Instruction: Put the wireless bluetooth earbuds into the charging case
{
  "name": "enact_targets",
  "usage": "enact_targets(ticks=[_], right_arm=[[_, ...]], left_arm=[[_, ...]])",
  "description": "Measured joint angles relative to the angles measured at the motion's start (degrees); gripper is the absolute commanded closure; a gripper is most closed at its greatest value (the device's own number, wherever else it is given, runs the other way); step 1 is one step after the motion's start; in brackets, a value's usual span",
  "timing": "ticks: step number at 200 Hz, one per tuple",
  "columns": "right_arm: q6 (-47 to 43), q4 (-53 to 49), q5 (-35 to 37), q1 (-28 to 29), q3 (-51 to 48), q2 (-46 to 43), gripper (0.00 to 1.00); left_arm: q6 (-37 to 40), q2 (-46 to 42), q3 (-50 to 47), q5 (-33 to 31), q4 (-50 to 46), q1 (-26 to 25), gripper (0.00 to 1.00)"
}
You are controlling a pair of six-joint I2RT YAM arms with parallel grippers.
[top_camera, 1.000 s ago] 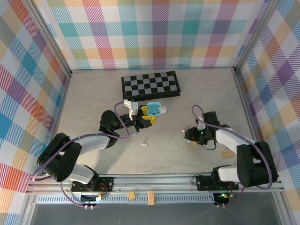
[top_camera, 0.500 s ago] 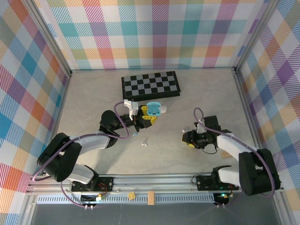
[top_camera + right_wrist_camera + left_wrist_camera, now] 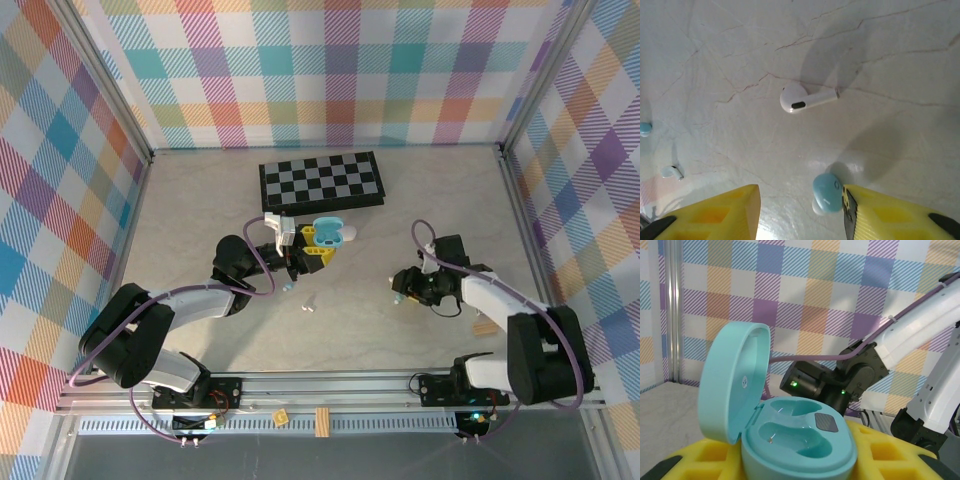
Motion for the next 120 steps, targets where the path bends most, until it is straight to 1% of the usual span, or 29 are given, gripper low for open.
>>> enact_targets(ticks=[42, 111, 120], right_arm=[[-1.2, 2.6, -2.3, 0.0, 0.3, 5.4, 0.53], [-1.6, 4.5, -5.3, -0.3, -2.1, 3.9, 0.56], [-1.6, 4.5, -5.7, -0.3, -2.3, 3.6, 0.58]], left_arm=[[0.0, 0.0, 0.0, 0.0, 0.0, 0.0, 0.61], [0.0, 0.0, 0.0, 0.0, 0.0, 0.0, 0.62], [-0.2, 0.0, 0.0, 0.1, 0.0, 0.0, 0.61]])
